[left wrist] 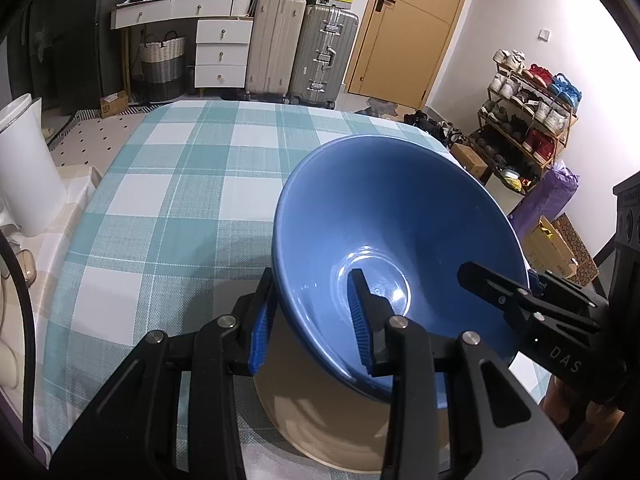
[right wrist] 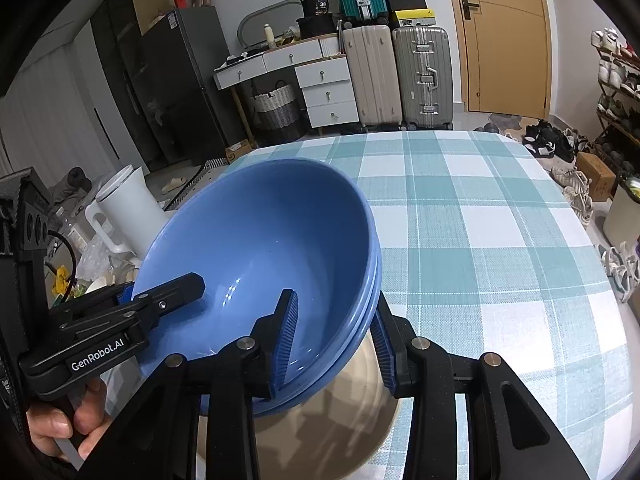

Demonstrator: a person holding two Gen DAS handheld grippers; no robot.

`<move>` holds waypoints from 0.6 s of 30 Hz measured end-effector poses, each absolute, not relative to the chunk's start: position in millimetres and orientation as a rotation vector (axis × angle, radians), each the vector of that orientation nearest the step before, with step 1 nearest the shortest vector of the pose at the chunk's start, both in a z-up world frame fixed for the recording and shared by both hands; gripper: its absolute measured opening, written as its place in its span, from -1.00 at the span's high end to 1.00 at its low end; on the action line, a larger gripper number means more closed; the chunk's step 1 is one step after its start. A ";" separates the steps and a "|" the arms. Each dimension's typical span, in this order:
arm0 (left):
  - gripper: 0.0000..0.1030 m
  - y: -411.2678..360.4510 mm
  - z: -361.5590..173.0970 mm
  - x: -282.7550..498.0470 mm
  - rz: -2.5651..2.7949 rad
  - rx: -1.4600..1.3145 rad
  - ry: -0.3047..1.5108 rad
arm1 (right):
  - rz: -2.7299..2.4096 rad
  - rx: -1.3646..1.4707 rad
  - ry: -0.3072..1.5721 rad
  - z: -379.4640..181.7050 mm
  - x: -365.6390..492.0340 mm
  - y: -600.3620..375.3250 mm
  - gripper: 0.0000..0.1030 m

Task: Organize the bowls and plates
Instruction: 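Lower the nested bowls onto the cream plates and open both tools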

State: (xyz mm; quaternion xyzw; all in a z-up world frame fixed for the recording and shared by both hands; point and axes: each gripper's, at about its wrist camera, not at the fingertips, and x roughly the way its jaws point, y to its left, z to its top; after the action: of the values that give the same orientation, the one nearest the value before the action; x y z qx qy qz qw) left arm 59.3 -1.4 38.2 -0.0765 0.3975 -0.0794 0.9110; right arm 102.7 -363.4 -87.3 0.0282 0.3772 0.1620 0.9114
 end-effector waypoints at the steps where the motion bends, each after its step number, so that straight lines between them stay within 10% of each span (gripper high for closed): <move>1: 0.40 -1.2 38.1 59.2 -0.167 -0.155 0.820 | 0.336 0.056 0.781 -87.9 103.2 -363.9 0.27; 18: -0.34 2.1 55.8 40.0 -0.152 -0.071 0.774 | 0.356 0.037 0.764 -81.5 95.0 -378.3 -0.30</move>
State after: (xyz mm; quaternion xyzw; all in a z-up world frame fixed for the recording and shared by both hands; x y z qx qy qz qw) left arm 40.0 2.1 55.8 -0.0346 0.3768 -0.0738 0.9227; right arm 95.0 -378.3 -81.5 0.0182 0.3710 0.1729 0.9122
